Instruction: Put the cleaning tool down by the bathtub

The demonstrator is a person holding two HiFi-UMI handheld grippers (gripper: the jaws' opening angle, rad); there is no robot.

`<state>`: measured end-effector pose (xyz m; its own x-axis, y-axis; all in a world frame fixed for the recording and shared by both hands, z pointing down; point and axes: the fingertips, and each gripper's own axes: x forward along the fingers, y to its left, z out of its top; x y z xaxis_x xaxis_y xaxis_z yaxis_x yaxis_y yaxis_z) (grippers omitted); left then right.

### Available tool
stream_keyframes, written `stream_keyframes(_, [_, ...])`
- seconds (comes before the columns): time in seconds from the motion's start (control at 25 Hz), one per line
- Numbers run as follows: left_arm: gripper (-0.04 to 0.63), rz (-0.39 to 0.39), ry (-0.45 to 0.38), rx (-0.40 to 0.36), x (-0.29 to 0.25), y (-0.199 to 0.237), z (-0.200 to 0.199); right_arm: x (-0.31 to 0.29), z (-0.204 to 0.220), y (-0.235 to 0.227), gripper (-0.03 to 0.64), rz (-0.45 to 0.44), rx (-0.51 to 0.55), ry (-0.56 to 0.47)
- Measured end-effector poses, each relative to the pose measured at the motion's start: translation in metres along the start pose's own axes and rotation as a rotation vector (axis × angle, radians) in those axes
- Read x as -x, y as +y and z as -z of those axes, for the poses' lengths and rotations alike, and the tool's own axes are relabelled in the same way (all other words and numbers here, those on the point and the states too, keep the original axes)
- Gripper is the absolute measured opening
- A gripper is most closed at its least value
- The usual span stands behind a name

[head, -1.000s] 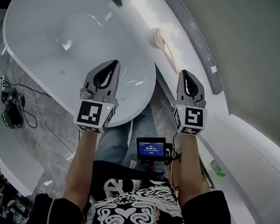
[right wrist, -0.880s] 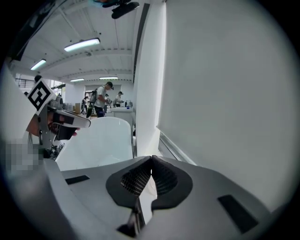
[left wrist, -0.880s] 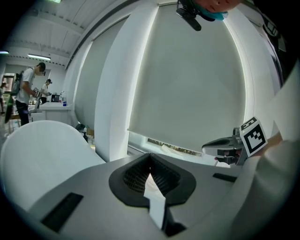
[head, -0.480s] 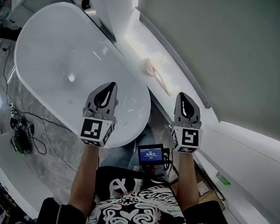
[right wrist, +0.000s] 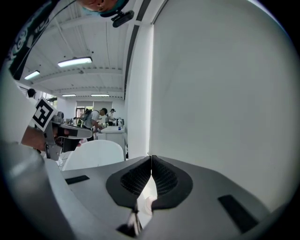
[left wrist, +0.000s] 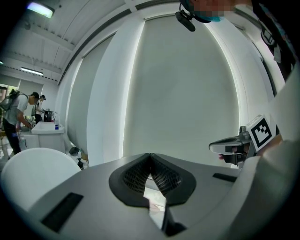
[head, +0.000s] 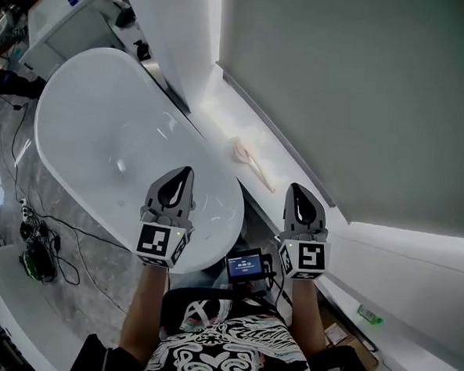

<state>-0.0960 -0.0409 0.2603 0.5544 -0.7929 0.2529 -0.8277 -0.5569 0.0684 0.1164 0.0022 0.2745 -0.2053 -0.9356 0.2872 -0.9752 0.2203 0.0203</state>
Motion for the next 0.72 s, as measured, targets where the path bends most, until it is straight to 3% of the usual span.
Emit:
stream_keyframes(0.28, [0.015,-0.022,-0.074,-0.051,0.025,-0.001,-0.045,0.018,-0.036,0.001,0.028,0.016,-0.018,-0.054])
stream_keyframes(0.52, [0.015,-0.047,-0.19,-0.032,0.053,0.001,-0.103,0.031,-0.081,0.01,0.028,0.005,-0.01,-0.109])
stream_keyframes(0.72, [0.015,-0.042,-0.216,-0.047,0.069,-0.003,-0.129,0.044,-0.121,0.026,0.028,-0.03,-0.003,-0.159])
